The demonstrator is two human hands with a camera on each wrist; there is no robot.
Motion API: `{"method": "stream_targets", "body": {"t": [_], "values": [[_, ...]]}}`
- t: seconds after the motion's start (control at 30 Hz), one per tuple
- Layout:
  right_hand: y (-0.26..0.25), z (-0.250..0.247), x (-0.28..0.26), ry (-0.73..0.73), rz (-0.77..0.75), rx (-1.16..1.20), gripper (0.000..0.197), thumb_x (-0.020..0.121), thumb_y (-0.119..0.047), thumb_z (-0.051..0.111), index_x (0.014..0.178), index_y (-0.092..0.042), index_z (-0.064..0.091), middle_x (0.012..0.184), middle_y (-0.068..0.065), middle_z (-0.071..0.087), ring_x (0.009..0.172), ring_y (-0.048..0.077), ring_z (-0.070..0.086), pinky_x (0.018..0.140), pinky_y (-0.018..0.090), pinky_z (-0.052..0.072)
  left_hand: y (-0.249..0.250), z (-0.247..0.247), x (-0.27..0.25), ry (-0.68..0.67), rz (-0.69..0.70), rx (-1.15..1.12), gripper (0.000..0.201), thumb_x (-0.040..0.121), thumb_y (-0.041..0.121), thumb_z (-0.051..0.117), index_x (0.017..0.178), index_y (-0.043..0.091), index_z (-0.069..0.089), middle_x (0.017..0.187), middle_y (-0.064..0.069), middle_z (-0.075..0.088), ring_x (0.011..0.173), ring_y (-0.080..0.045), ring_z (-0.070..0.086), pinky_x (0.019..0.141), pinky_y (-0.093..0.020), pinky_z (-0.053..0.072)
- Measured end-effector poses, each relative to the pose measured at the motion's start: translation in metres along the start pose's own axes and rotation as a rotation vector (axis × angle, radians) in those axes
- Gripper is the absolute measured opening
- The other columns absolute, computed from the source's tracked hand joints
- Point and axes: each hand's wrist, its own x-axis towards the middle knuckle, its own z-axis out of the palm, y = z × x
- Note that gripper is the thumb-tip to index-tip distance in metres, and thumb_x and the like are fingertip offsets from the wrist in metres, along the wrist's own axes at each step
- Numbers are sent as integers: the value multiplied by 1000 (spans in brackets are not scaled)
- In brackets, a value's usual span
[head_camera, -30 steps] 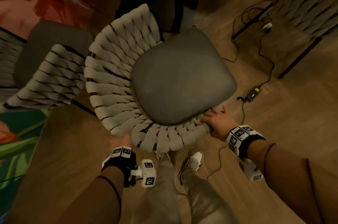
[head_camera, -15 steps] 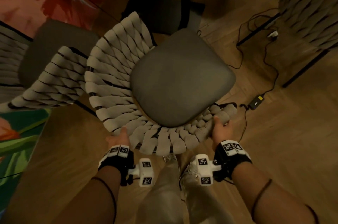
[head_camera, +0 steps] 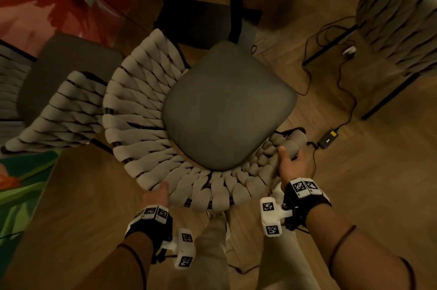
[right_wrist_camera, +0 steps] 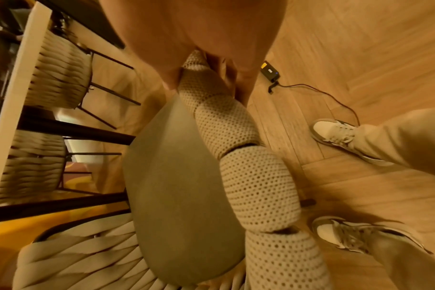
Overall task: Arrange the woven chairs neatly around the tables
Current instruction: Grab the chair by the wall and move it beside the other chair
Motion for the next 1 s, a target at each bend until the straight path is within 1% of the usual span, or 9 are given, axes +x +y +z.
{"method": "stream_targets", "body": {"t": [0.07, 0.1, 0.2, 0.4, 0.5, 0.6, 0.7, 0.9, 1.0], "values": [[-13, -4, 14, -43, -18, -18, 51, 94, -35, 58, 136, -7, 50, 133, 14, 59, 122, 33, 55, 103, 40, 44, -6, 12, 7, -8, -19, 63, 93, 56, 70, 52, 127, 10, 56, 119, -16, 65, 91, -41, 67, 85, -51, 55], [-17, -5, 23, -65, -9, -27, 56, 94, -37, 59, 139, -7, 48, 136, 14, 57, 124, 34, 53, 105, 41, 43, 0, 15, -3, 2, -15, 125, 86, 62, 70, 52, 122, 9, 59, 114, -17, 66, 89, -40, 67, 85, -50, 56], [-34, -10, 48, -113, 21, -16, 67, 89, -43, 61, 145, -13, 41, 142, 13, 52, 129, 34, 50, 109, 49, 41, 35, 12, -57, 100, 73, 360, 57, 88, 54, 47, 118, 8, 62, 120, -18, 64, 105, -36, 62, 91, -40, 50], [-79, -25, 93, -192, -91, -157, 56, 92, -42, 59, 139, -14, 47, 130, 12, 60, 119, 35, 57, 102, 48, 46, 113, 50, -135, 144, 274, 548, 39, 93, 35, 41, 98, 5, 66, 106, -18, 66, 92, -33, 59, 79, -37, 48], [-98, -22, 113, -224, -110, -182, 55, 91, -42, 59, 139, -16, 48, 131, 11, 60, 117, 35, 57, 101, 47, 47, 151, 81, -161, 110, 427, 644, 34, 98, 29, 39, 103, 7, 65, 108, -15, 64, 105, -33, 60, 83, -37, 49], [-117, -19, 132, -251, -136, -179, 45, 91, -39, 60, 130, -17, 54, 121, 9, 64, 111, 32, 60, 97, 46, 48, 175, 110, -164, 42, 481, 592, 26, 94, 34, 48, 80, 14, 57, 87, -8, 60, 93, -29, 62, 74, -33, 48], [-132, -13, 146, -272, -160, -210, 42, 90, -40, 60, 125, -17, 55, 114, 9, 66, 106, 32, 61, 95, 47, 49, 193, 125, -163, 11, 533, 610, 30, 91, 36, 51, 66, 20, 48, 80, -7, 61, 84, -27, 62, 72, -33, 50], [-155, -2, 167, -277, -192, -232, 42, 90, -39, 62, 124, -15, 57, 111, 11, 67, 104, 32, 62, 92, 43, 50, 215, 131, -148, -56, 518, 610, 26, 93, 34, 50, 74, 16, 54, 86, -9, 64, 82, -25, 60, 69, -29, 43], [-165, 3, 178, -299, -207, -254, 53, 88, -43, 62, 132, -15, 53, 119, 12, 66, 110, 33, 62, 97, 47, 49, 226, 132, -141, -84, 524, 566, 25, 93, 29, 52, 75, 11, 56, 86, -13, 65, 82, -27, 61, 69, -29, 43]]}}
